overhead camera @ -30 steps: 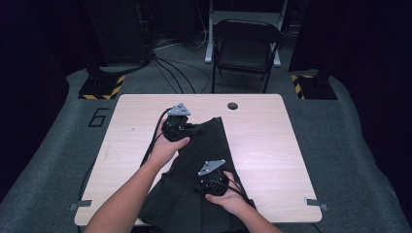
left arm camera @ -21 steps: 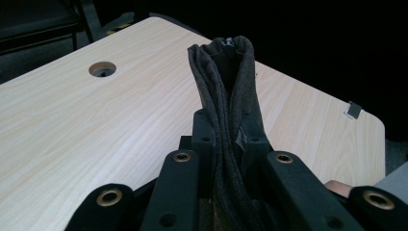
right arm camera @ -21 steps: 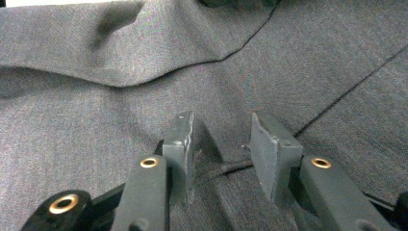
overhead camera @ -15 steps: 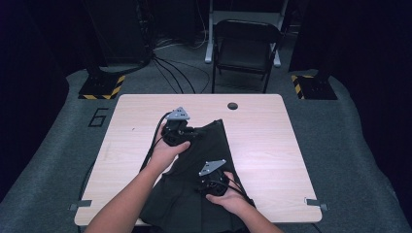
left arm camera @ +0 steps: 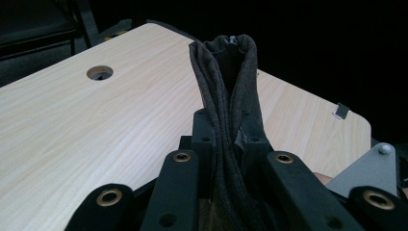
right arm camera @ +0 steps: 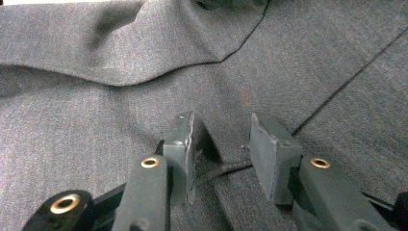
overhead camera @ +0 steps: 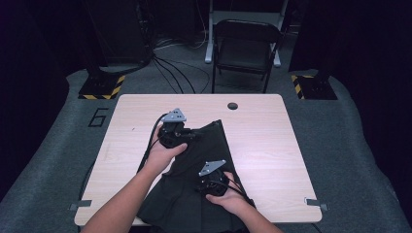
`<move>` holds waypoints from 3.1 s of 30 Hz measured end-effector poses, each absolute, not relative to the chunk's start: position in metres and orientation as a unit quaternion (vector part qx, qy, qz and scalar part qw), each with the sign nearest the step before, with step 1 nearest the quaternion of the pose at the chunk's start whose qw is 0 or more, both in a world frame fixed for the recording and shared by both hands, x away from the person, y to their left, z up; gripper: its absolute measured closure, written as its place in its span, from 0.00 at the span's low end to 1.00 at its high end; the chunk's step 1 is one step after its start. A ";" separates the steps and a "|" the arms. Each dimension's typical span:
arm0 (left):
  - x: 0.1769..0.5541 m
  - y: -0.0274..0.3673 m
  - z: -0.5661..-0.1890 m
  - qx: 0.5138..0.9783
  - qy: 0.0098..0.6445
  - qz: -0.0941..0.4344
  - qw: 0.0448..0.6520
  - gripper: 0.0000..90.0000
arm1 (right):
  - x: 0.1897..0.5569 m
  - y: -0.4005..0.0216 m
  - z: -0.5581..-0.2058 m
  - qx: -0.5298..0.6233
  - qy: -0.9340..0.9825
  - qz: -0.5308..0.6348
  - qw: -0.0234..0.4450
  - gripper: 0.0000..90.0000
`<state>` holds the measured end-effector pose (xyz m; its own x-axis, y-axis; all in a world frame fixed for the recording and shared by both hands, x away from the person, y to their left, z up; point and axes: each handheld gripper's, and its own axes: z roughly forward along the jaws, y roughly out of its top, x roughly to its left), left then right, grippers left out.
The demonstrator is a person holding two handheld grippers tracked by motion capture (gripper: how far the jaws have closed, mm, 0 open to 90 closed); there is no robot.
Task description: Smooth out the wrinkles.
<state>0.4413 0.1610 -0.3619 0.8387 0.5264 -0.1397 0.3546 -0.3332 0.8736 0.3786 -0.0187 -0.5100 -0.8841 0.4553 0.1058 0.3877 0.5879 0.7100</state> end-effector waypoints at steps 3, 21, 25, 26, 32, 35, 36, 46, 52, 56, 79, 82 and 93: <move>0.442 0.159 -0.357 0.813 0.270 0.087 0.508 0.90 | 0.381 -0.018 -0.509 0.259 0.886 0.382 0.037 0.66; 0.435 0.149 -0.322 0.818 0.233 0.114 0.514 0.90 | 0.395 -0.015 -0.498 0.259 0.869 0.411 0.097 0.63; 0.435 0.154 -0.316 0.813 0.235 0.120 0.518 0.90 | 0.404 -0.016 -0.493 0.262 0.869 0.408 0.098 0.63; 0.435 0.154 -0.316 0.813 0.235 0.120 0.518 0.90 | 0.404 -0.016 -0.493 0.262 0.869 0.408 0.098 0.63; 0.437 0.160 -0.315 0.813 0.238 0.127 0.516 0.90 | 0.415 -0.009 -0.490 0.261 0.877 0.387 0.117 0.64; 0.437 0.160 -0.315 0.815 0.233 0.126 0.516 0.90 | 0.420 -0.002 -0.491 0.264 0.877 0.378 0.134 0.65; 0.437 0.159 -0.316 0.815 0.231 0.127 0.516 0.90 | 0.420 0.000 -0.491 0.264 0.880 0.371 0.137 0.65; 0.439 0.156 -0.321 0.820 0.229 0.125 0.509 0.89 | 0.427 0.008 -0.499 0.295 0.870 0.358 0.166 0.65; 0.442 0.160 -0.325 0.822 0.234 0.129 0.503 0.89 | 0.433 0.007 -0.503 0.303 0.868 0.355 0.170 0.65; 0.444 0.166 -0.328 0.816 0.246 0.130 0.507 0.89 | 0.434 0.006 -0.503 0.299 0.872 0.351 0.164 0.63; 0.440 0.169 -0.334 0.816 0.245 0.128 0.508 0.88 | 0.414 -0.064 -0.494 0.340 0.860 0.348 0.151 0.65; 0.438 0.169 -0.335 0.818 0.241 0.127 0.507 0.88 | 0.415 -0.067 -0.496 0.343 0.861 0.346 0.146 0.65; 0.432 0.171 -0.351 0.826 0.240 0.104 0.499 0.88 | 0.419 -0.077 -0.510 0.367 0.846 0.366 0.124 0.65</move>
